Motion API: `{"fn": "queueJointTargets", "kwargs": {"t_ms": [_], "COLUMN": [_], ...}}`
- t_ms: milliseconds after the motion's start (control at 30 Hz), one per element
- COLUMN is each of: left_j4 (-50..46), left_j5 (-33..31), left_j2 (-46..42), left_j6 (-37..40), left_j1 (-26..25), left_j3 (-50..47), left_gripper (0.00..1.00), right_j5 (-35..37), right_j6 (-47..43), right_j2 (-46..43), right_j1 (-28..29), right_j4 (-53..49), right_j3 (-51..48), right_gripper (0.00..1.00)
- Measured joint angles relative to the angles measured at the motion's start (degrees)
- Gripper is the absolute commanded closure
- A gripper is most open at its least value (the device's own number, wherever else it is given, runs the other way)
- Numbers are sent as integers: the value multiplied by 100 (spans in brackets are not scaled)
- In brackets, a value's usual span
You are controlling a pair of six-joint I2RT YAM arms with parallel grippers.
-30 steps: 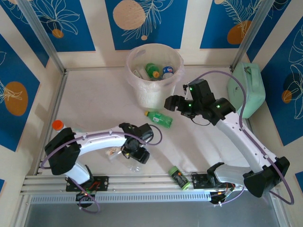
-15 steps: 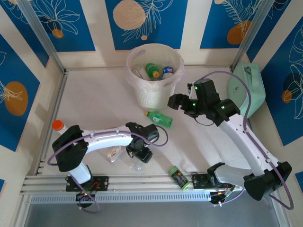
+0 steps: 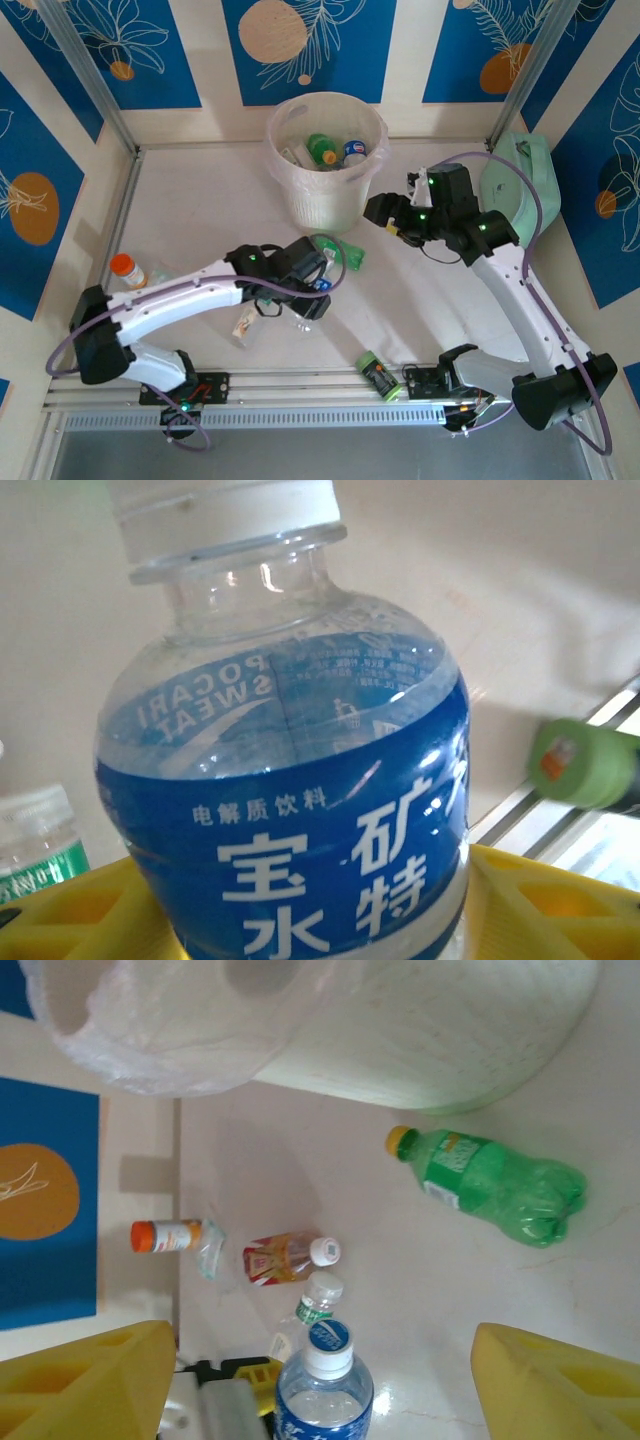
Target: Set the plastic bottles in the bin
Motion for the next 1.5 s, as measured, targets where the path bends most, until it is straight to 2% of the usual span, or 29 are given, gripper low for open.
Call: {"fn": "queueJointTargets", "kwargs": {"t_ms": [167, 367, 433, 533, 767, 1033, 1233, 1300, 1367, 1500], "left_j4": [151, 289, 286, 326, 306, 525, 643, 667, 699, 782], "left_j5": [-15, 92, 129, 164, 249, 459, 621, 656, 671, 625], "left_j2": [-315, -459, -463, -483, -544, -636, -649, -649, -649, -691], "left_j6": [103, 205, 205, 205, 203, 179, 92, 68, 39, -74], "left_j1": [33, 144, 186, 208, 293, 472, 555, 575, 588, 638], "left_j3": [450, 640, 667, 667, 669, 664, 588, 560, 546, 527], "left_gripper": [37, 37, 37, 37, 37, 37, 35, 32, 25, 1], "right_j5": [-184, -249, -216, -216, -120, -101, -98, -94, -79, -52], "right_j6": [-2, -96, -138, -173, -199, -238, -258, -284, -297, -328], "right_j2": [85, 387, 466, 579, 761, 822, 824, 824, 831, 872], "right_j1": [358, 997, 1182, 1246, 1351, 1456, 1491, 1491, 1491, 1478], "right_j4": [46, 216, 254, 286, 350, 385, 422, 413, 413, 365], "right_j3": [68, 271, 374, 479, 520, 522, 531, 538, 553, 715], "right_gripper": [28, 29, 32, 37, 39, 48, 65, 71, 72, 74]}}
